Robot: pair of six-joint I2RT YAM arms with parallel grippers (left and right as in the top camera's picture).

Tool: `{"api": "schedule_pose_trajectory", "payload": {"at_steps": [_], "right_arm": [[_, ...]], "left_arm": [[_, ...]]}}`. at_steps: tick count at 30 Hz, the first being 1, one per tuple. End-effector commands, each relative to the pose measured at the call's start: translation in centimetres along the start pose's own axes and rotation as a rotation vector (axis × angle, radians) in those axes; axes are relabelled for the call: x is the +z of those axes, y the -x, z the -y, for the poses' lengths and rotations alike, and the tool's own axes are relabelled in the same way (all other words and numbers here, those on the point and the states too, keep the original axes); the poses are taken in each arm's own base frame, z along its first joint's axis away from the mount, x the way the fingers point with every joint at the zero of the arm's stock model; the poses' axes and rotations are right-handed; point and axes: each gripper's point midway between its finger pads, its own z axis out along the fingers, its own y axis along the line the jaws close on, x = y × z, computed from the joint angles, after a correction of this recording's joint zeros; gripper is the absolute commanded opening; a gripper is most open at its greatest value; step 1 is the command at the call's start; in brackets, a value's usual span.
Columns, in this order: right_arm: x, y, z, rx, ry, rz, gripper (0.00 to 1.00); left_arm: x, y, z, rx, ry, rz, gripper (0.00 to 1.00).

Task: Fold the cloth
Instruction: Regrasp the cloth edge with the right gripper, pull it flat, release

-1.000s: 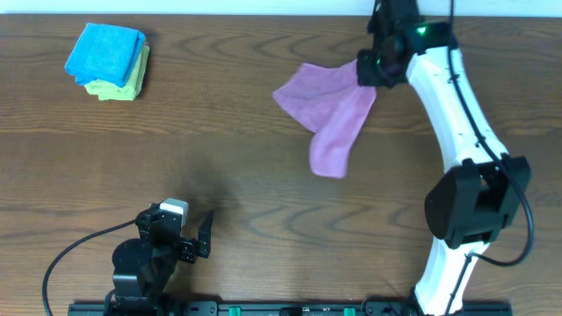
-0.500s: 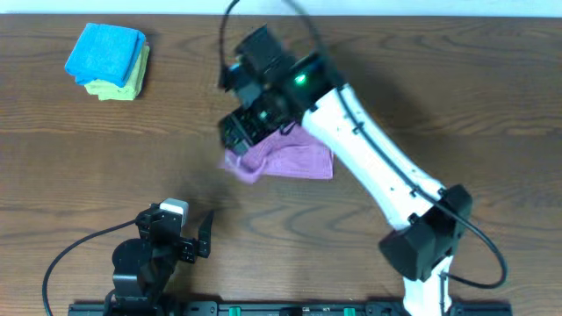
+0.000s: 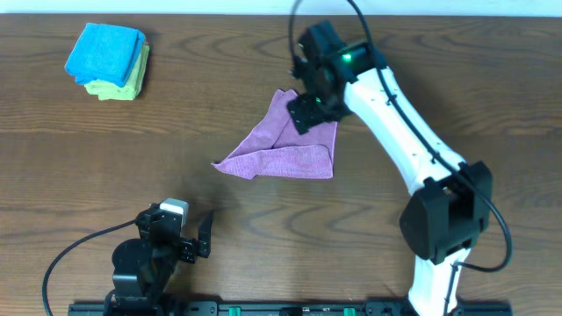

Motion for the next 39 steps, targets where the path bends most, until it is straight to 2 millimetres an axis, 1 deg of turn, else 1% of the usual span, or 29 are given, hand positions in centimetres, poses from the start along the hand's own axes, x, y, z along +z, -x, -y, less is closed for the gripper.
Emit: {"api": "schedule_pose_trajectory", "payload": {"at_steps": [1,6,9,12,15,17,18,21,23,25,26,29,32,35,37,39], "right_arm": [[2.6,-2.0,1.3,0.046,0.018,-0.065,0.82],[6.4,-4.2,1.1,0.061,0.082,-0.103,0.79],[8.2,-5.8,0.4,0.067,0.131,-0.133,0.76],[9.3,-6.8,0.0,0.072,0.160,-0.147,0.75],[10.0,-7.4,0.0,0.072,0.159,-0.153,0.73],[10.3,-7.7,0.1,0.074,0.160,-0.154,0.67],[10.4,-7.7,0.0,0.074,0.164,-0.155,0.60],[10.3,-7.6,-0.5,0.076,0.194,-0.153,0.32],[10.2,-7.6,-0.9,0.078,0.219,-0.153,0.25],[10.1,-7.7,-1.2,0.082,0.238,-0.159,0.11],[9.9,-7.9,-1.2,0.094,0.237,-0.166,0.02],[9.1,-8.2,-1.3,0.155,0.230,-0.194,0.01],[7.5,-8.3,-1.6,0.199,0.226,-0.199,0.02],[5.3,-9.2,-2.1,0.261,0.217,-0.228,0.02],[4.3,-9.7,-2.3,0.281,0.214,-0.238,0.01],[3.8,-10.1,-2.4,0.287,0.213,-0.248,0.01]], "left_arm": [[0.2,-0.5,-0.1,-0.005,0.005,-0.009,0.95],[0.2,-0.5,-0.1,-0.005,0.005,-0.009,0.95],[0.2,-0.5,-0.1,-0.005,0.005,-0.009,0.95],[0.2,-0.5,-0.1,-0.005,0.005,-0.009,0.95],[0.2,-0.5,-0.1,-0.005,0.005,-0.009,0.96],[0.2,-0.5,-0.1,-0.005,0.005,-0.009,0.95],[0.2,-0.5,-0.1,-0.005,0.005,-0.009,0.95],[0.2,-0.5,-0.1,-0.005,0.005,-0.009,0.95],[0.2,-0.5,-0.1,-0.005,0.005,-0.009,0.95],[0.2,-0.5,-0.1,-0.005,0.005,-0.009,0.95],[0.2,-0.5,-0.1,-0.005,0.005,-0.009,0.95],[0.2,-0.5,-0.1,-0.005,0.005,-0.009,0.95],[0.2,-0.5,-0.1,-0.005,0.005,-0.009,0.95],[0.2,-0.5,-0.1,-0.005,0.005,-0.009,0.95],[0.2,-0.5,-0.1,-0.005,0.005,-0.009,0.95],[0.2,-0.5,-0.1,-0.005,0.005,-0.009,0.95]]}}
